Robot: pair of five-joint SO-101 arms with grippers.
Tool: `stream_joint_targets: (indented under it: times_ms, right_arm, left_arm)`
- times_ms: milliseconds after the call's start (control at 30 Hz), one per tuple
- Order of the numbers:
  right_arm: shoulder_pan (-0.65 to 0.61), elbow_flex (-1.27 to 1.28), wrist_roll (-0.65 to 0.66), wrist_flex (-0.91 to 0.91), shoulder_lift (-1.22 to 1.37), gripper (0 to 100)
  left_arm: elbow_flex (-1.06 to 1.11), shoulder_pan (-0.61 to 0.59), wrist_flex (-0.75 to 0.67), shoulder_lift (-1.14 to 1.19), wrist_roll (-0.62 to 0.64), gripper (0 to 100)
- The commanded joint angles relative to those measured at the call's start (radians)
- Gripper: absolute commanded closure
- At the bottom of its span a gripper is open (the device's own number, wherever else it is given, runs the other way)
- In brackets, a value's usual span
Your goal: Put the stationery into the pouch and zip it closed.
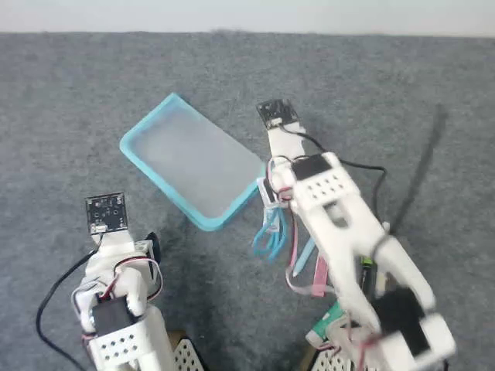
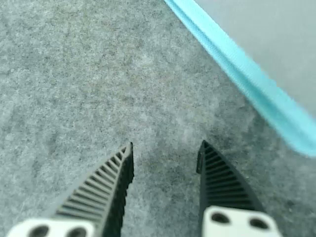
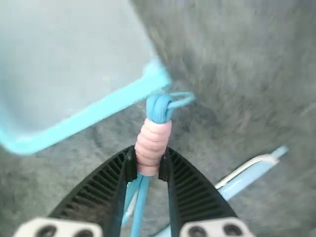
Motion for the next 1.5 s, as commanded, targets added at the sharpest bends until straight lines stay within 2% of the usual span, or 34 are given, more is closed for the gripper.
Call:
stream_joint_targets:
  times_ms: [0, 200, 300, 333, 467, 533, 600, 633, 733, 833, 933, 1067, 1200, 1367, 1467]
  right_arm:
    - [0.012, 0.063, 0.166, 0.012, -0.303, 99.2]
    - [0.008, 0.166, 0.204, 0.018, -0.556, 99.2]
    - [-0.008, 0.222, 0.213, 0.015, -0.627, 99.2]
    - [-0.016, 0.238, 0.23, 0.018, -0.634, 99.1]
    - [-0.054, 0.288, 0.261, 0.013, -0.634, 99.1]
    - [-0.054, 0.298, 0.261, 0.013, -0.634, 99.1]
    - [-0.048, 0.298, 0.258, 0.013, -0.636, 99.1]
    - [-0.048, 0.298, 0.256, 0.013, -0.636, 99.1]
    - [-0.047, 0.298, 0.253, 0.013, -0.647, 99.2]
    - [-0.047, 0.285, 0.253, 0.025, -0.677, 99.2]
    - [-0.047, 0.264, 0.253, 0.065, -0.776, 99.2]
    - [-0.045, 0.262, 0.258, 0.094, -0.883, 99.2]
    - [-0.004, 0.219, 0.261, 0.134, -0.888, 99.2]
    - [0.013, 0.127, 0.261, 0.142, -0.871, 99.2]
    - [-0.033, 0.043, 0.262, 0.156, -0.791, 99.2]
  left_arm:
    - [-0.007, -0.002, 0.023, -0.02, 0.008, 80]
    - [-0.007, 0.109, 0.023, -0.02, 0.005, 80]
    - [-0.007, 0.048, 0.02, -0.02, 0.0, 80]
    - [-0.008, 0.012, 0.009, -0.02, -0.034, 80]
    - [-0.007, -0.06, -0.147, -0.02, -0.367, 80]
    - [-0.008, -0.075, -0.265, -0.02, -0.416, 80]
    - [-0.028, -0.098, -0.379, -0.02, -0.384, 80]
    - [-0.054, -0.107, -0.39, -0.018, -0.367, 80]
    - [-0.18, -0.11, -0.316, -0.002, -0.333, 80]
    - [-0.292, -0.078, -0.29, 0.112, -0.273, 80]
    - [-0.39, 0.011, -0.288, 0.322, -0.222, 80]
    - [-0.527, 0.158, -0.304, 0.638, -0.057, 80]
    - [-0.538, 0.293, -0.391, 0.875, 0.084, 80]
    - [-0.524, 0.384, -0.508, 1.045, 0.086, 80]
    - [-0.527, 0.502, -0.551, 1.142, 0.086, 80]
